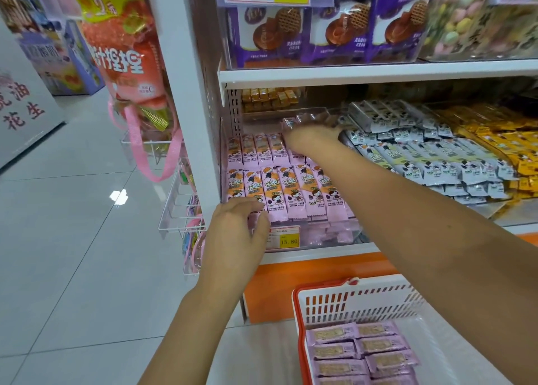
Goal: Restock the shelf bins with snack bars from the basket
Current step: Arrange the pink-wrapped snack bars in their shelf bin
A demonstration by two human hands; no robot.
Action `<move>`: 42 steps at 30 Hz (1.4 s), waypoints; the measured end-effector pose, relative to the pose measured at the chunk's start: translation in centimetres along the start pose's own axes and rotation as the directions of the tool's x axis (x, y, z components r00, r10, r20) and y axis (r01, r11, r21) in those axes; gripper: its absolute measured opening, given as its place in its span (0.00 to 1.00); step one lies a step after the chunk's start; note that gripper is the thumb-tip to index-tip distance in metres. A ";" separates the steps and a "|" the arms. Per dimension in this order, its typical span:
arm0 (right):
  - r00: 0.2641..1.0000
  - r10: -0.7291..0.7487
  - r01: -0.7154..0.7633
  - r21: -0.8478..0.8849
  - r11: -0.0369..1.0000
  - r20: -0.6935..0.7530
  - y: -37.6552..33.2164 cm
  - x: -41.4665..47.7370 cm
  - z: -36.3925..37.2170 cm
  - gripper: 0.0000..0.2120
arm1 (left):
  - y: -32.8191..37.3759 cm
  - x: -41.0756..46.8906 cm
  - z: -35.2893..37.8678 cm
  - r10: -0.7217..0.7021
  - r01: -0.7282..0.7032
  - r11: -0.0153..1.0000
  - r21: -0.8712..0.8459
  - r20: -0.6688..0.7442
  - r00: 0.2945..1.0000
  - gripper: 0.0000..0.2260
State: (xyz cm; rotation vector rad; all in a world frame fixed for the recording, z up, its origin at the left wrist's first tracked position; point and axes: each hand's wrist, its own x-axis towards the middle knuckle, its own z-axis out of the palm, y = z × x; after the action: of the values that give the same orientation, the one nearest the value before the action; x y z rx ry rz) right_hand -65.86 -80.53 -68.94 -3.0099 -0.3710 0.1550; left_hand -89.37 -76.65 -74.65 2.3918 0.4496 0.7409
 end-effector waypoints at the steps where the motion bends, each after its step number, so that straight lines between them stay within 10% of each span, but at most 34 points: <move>1: 1.000 0.001 -0.001 0.019 1.000 0.008 -0.1 0.0 0.0 0.35 | 0.0 -0.1 0.0 0.006 -0.006 1.000 0.001 -0.009 1.000 0.11; 7: 0.888 -0.257 0.368 0.254 0.894 -0.381 2.5 -5.4 -0.8 0.20 | 1.5 -1.4 0.1 0.192 -0.196 0.973 -0.120 -0.042 0.980 0.09; 11: 0.747 -0.441 0.613 0.257 0.747 -0.498 8.0 -11.3 1.0 0.20 | 2.1 -3.1 2.0 0.263 -0.255 0.965 -0.067 0.219 0.940 0.15; 21: 0.874 -0.440 0.431 0.085 0.898 0.206 24.3 -16.4 17.7 0.09 | 1.5 -8.1 9.3 0.001 -0.322 0.919 0.228 0.814 0.581 0.14; 26: 0.835 -0.287 0.326 -0.002 0.945 0.469 30.9 -14.4 27.2 0.30 | 0.4 -9.1 11.3 -0.161 -0.318 0.888 0.331 0.873 0.460 0.18; 34: 0.851 -0.051 -0.100 0.256 0.962 0.522 33.4 -15.1 34.5 0.35 | -0.8 -8.1 13.4 -0.237 -0.244 0.893 0.378 0.856 0.459 0.17; 42: 0.860 -0.118 0.150 -0.026 0.988 0.496 33.0 -15.5 35.9 0.33 | -0.6 -7.6 13.8 -0.250 -0.199 0.908 0.368 0.859 0.447 0.14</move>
State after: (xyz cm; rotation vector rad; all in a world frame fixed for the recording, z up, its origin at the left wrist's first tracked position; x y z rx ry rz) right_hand -77.14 -112.89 -106.96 -2.9512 -0.6365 0.9289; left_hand -87.17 -85.77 -87.36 2.7289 0.1664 -0.8185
